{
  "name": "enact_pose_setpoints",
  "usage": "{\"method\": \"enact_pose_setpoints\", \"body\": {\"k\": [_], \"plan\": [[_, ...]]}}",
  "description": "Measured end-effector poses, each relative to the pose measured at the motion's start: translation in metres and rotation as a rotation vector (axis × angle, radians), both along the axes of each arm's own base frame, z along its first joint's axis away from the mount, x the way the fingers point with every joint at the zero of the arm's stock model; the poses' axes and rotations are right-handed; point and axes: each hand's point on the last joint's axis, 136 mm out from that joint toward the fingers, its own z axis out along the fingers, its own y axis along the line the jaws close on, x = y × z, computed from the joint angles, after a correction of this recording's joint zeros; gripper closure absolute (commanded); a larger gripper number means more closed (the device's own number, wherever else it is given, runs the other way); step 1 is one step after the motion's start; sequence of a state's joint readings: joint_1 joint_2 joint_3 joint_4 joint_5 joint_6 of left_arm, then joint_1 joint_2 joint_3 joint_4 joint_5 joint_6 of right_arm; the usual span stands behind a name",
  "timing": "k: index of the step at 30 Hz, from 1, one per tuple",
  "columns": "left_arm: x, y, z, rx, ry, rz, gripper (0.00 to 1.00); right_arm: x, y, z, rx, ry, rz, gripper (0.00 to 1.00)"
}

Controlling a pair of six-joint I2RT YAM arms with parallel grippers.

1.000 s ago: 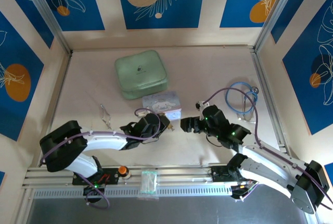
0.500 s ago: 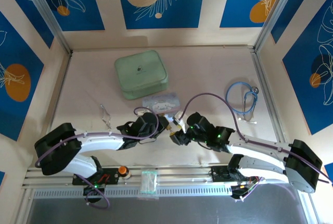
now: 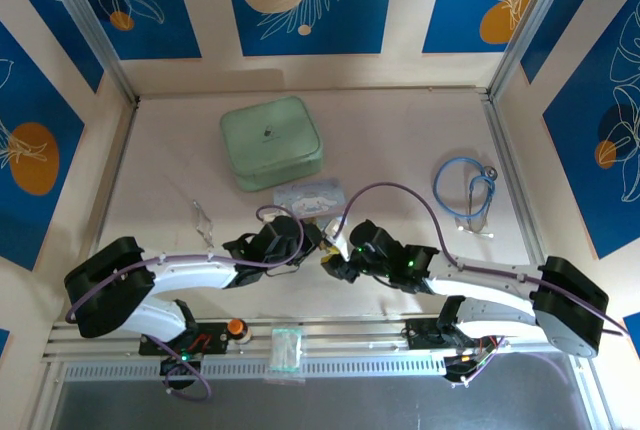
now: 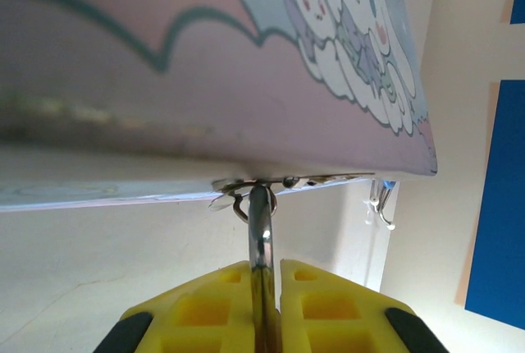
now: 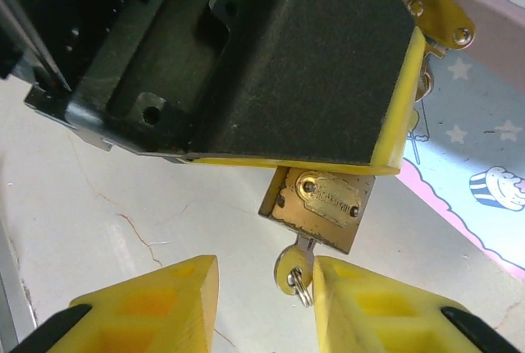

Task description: Unlock the padlock with the key

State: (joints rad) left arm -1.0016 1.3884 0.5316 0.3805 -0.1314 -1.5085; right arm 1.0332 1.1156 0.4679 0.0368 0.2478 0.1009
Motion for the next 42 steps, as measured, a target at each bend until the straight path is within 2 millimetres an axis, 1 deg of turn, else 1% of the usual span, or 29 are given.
{"method": "enact_pose_setpoints", "body": {"k": [3,7,9,16,19,24,26,28,30,33,37,42], "plan": [[0.0,0.0,0.0,0.001,0.001,-0.001,1.0,0.002,0.0,-0.001,-0.01,-0.015,-0.008,0.75],[-0.001,0.001,-0.001,0.003,0.003,-0.001,1.0,0.007,-0.001,-0.008,-0.037,-0.025,-0.027,0.79],[-0.001,0.001,0.0,0.0,0.001,-0.001,1.0,0.009,-0.002,-0.014,-0.06,-0.024,-0.039,0.86],[0.0,0.002,0.001,-0.004,-0.001,0.002,1.0,0.011,-0.001,-0.013,-0.054,-0.035,-0.049,0.87],[-0.001,0.001,0.001,-0.005,0.0,-0.001,1.0,0.011,0.001,-0.012,-0.043,-0.029,-0.049,0.84],[-0.001,0.004,-0.002,0.002,0.006,-0.001,1.0,0.015,0.007,-0.016,-0.054,-0.011,-0.059,0.84],[0.0,0.006,-0.004,0.007,0.009,0.005,1.0,0.017,0.009,-0.017,-0.066,-0.004,-0.066,0.86],[0.001,0.007,-0.005,0.01,0.008,0.011,1.0,0.018,0.009,-0.017,-0.07,0.001,-0.071,0.94],[0.001,0.007,-0.005,0.008,0.006,0.012,1.0,0.016,0.011,-0.017,-0.064,0.011,-0.064,0.95],[0.0,0.008,-0.006,0.011,0.01,0.008,1.0,0.014,0.012,-0.017,-0.038,0.06,-0.048,0.95],[-0.002,0.007,-0.008,0.024,0.001,-0.017,1.0,0.01,0.013,-0.018,0.035,0.195,-0.032,0.95],[-0.009,0.006,-0.019,0.046,0.015,-0.06,1.0,0.0,0.014,-0.026,0.129,0.376,-0.033,0.96]]}}
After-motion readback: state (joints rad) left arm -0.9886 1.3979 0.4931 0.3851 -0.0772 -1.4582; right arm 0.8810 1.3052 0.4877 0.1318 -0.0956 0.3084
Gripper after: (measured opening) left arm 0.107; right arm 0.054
